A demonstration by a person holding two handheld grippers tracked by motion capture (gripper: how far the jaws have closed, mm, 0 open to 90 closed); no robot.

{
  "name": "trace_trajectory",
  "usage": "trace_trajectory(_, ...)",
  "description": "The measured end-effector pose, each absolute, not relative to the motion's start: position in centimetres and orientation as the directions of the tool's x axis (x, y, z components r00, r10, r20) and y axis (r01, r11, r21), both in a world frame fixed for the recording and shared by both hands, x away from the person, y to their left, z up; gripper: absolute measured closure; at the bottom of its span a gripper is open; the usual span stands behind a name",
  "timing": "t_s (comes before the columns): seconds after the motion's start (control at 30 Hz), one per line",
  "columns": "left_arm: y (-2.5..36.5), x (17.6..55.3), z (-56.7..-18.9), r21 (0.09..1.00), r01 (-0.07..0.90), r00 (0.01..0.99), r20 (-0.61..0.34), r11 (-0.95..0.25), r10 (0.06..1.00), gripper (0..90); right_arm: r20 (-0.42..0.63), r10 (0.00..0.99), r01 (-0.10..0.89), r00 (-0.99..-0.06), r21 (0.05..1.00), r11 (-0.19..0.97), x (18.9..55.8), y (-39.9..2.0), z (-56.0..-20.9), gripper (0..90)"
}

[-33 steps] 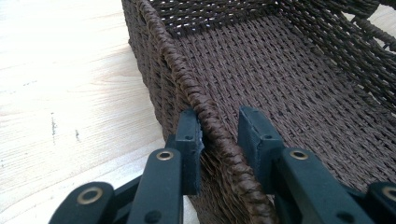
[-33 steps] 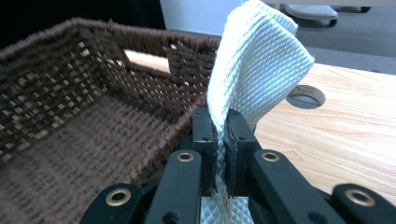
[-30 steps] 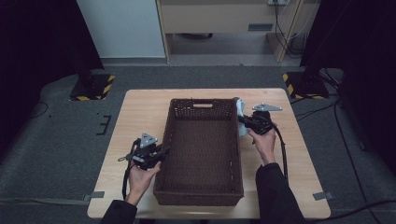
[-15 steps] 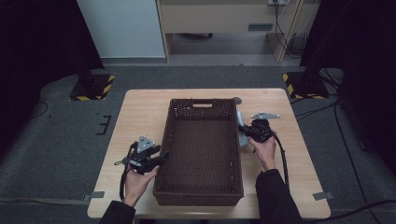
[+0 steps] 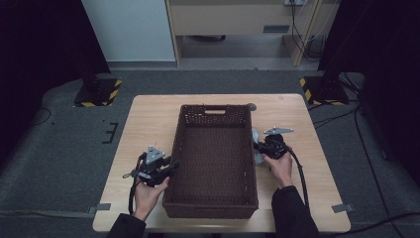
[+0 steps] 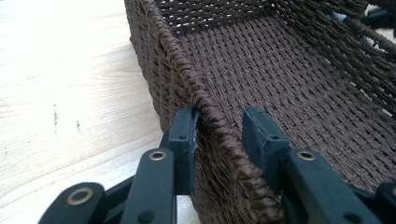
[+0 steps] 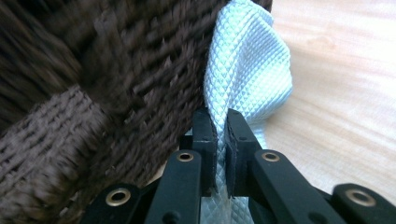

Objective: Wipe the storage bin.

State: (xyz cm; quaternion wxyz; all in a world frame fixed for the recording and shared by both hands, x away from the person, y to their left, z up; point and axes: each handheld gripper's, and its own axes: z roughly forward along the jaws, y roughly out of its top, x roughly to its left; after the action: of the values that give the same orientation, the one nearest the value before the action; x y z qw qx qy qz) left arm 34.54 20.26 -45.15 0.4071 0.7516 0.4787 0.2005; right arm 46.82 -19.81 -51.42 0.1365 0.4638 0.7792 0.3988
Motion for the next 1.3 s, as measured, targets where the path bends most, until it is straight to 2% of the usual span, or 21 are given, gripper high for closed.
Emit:
trace_trajectory(0.1,20.1,34.7,-45.1,0.806,0.554,0.454,-0.083,-0.208,0.887,65.9,0.155,0.828,0.604,-0.539,0.757,0.251,46.8,-19.9,-50.9,85.0)
trace_trajectory(0.27,19.9,35.4,-45.2,0.807,0.551,0.453,-0.075,-0.213,0.888,66.0,0.173,0.807,0.499,-0.564,0.851,0.166,46.5,-20.7,-46.9,85.1)
trace_trajectory(0.37,19.8,35.7,-45.2,0.807,0.551,0.453,-0.075,-0.213,0.888,65.8,0.154,0.801,0.471,-0.578,0.865,0.173,46.4,-20.6,-45.4,85.1)
trace_trajectory(0.5,19.9,35.7,-45.2,0.81,0.544,0.46,-0.067,-0.221,0.885,63.3,0.13,0.816,0.517,-0.563,0.825,0.226,46.5,-20.5,-46.7,85.1)
trace_trajectory(0.7,20.3,35.4,-45.0,0.81,0.548,0.46,-0.085,-0.208,0.884,53.0,0.139,0.829,0.617,-0.541,0.736,0.279,46.5,-20.2,-51.0,85.1)
trace_trajectory(0.83,20.5,34.5,-44.7,0.812,0.534,0.482,-0.063,-0.236,0.874,51.4,0.146,0.818,0.607,-0.557,0.743,0.281,46.3,-20.0,-50.6,85.1)
trace_trajectory(1.0,20.3,33.9,-44.9,0.805,0.539,0.498,-0.067,-0.248,0.865,53.5,0.174,0.795,0.517,-0.581,0.833,0.195,45.4,-20.9,-46.8,85.0)
trace_trajectory(1.07,20.2,33.9,-45.1,0.802,0.542,0.502,-0.071,-0.25,0.862,56.8,0.164,0.788,0.495,-0.594,0.847,0.196,45.0,-21.0,-46.0,85.1)
trace_trajectory(1.13,20.1,33.9,-45.1,0.804,0.543,0.498,-0.076,-0.243,0.864,60.0,0.15,0.787,0.498,-0.598,0.84,0.218,44.9,-21.0,-46.1,85.1)
trace_trajectory(1.3,20.0,33.9,-45.1,0.803,0.551,0.483,-0.085,-0.227,0.871,65.7,0.157,0.801,0.571,-0.578,0.779,0.26,45.0,-20.6,-48.9,85.0)
